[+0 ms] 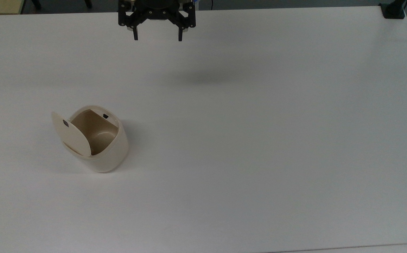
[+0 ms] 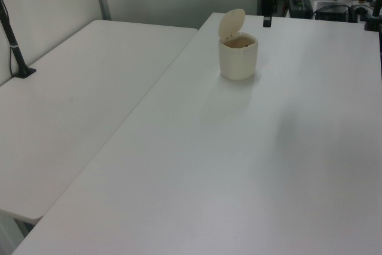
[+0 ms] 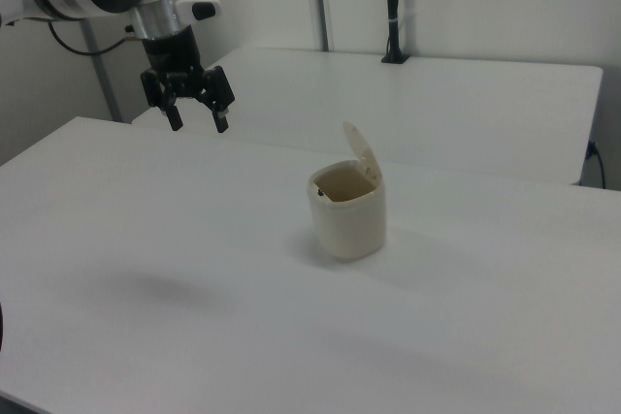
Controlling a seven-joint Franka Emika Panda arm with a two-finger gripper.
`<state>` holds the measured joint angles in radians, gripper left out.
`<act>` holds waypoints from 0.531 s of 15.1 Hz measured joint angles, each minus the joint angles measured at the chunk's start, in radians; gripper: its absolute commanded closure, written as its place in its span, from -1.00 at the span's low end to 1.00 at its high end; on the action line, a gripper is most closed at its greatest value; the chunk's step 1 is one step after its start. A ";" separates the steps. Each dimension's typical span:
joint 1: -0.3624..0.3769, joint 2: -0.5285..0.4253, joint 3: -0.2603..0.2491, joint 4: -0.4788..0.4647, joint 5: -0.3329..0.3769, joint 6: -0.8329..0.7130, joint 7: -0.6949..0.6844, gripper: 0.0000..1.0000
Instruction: Close the trash bin
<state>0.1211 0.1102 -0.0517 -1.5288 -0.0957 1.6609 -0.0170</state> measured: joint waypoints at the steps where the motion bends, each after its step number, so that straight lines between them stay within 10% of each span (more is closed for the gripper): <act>1: 0.000 0.000 0.000 0.000 0.000 0.000 0.000 -1.00; 8: 0.000 -0.006 -0.001 0.000 0.000 0.000 0.000 -1.00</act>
<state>0.1210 0.1044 -0.0526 -1.5289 -0.0957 1.6608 -0.0170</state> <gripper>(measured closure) 0.000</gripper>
